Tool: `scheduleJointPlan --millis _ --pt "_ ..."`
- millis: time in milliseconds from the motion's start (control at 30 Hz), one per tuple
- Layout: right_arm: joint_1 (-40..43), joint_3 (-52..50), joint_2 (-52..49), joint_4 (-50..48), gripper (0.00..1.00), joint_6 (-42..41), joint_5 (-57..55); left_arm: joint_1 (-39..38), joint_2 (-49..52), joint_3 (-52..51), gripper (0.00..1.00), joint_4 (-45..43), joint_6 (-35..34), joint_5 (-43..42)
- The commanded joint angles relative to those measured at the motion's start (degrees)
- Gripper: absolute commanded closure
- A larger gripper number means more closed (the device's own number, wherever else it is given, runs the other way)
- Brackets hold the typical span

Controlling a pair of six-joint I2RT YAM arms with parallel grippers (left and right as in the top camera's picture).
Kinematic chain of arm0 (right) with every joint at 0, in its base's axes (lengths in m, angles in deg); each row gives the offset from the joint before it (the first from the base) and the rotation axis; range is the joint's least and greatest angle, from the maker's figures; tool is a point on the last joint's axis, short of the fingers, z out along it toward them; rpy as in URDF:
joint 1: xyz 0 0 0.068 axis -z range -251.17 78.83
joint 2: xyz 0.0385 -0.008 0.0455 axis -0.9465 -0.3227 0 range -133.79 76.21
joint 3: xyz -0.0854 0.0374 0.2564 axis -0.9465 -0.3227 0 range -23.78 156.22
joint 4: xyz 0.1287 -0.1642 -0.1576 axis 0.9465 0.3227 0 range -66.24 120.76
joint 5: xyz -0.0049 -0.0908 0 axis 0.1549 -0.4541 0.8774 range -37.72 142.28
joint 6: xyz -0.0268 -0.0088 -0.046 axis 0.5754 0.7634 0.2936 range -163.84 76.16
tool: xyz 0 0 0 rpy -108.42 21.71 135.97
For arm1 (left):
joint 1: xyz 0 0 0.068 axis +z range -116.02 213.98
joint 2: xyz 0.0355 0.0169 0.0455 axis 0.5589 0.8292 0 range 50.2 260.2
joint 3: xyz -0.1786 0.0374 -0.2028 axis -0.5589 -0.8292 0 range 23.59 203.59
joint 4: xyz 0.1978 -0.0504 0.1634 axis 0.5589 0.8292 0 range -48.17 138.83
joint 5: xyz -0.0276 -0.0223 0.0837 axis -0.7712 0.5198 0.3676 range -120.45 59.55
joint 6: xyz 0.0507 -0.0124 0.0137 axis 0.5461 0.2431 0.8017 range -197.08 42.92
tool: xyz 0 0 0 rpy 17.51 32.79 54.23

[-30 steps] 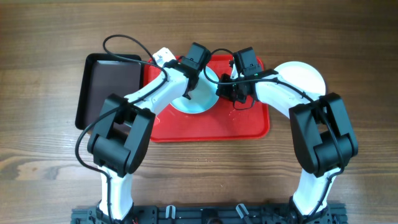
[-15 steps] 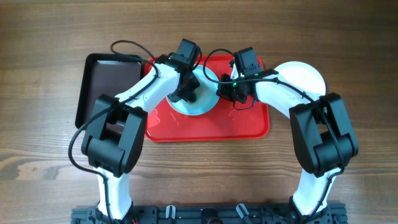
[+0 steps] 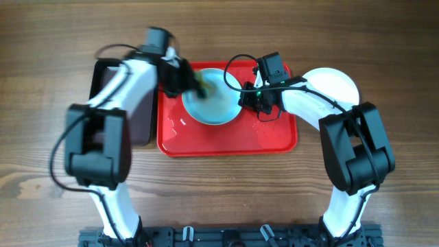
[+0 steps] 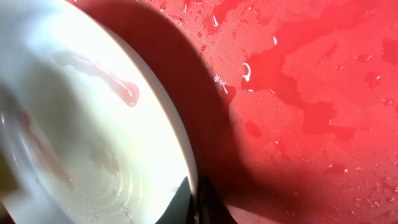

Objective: Clean dirty plates on tray and stack at the side
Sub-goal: 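Lift the sponge off the plate with the left gripper, then lift the cleaned plate with the right gripper and tilt it up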

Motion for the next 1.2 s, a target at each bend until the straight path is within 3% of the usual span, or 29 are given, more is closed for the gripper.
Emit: scheduleJointPlan --millis 0,200,400,733,933,1167 --pt "-0.39 -1.4 -2.69 1.09 0.96 1.05 -0.66 4.33 -3.91 1.16 0.96 -2.64 3.82 -10.8" --pt "-0.39 -1.27 -1.6 1.62 0.96 3.56 1.22 4.39 -3.98 1.16 0.96 -1.31 8.35 -9.53" --pt "-0.48 -1.27 5.22 7.21 0.96 8.63 -4.52 3.26 -3.93 1.16 0.96 3.26 7.74 5.35" --pt "-4.09 -1.27 21.55 23.52 0.96 11.67 -36.15 1.95 -3.93 1.11 0.96 6.12 7.52 13.53" --pt "-10.73 -1.27 27.98 24.98 0.96 9.97 -56.89 -0.85 -3.76 1.11 0.96 6.84 7.56 14.6" --pt "-20.0 -1.27 30.23 24.59 0.96 9.9 -81.64 -5.55 -3.76 1.11 0.96 8.68 5.42 22.27"
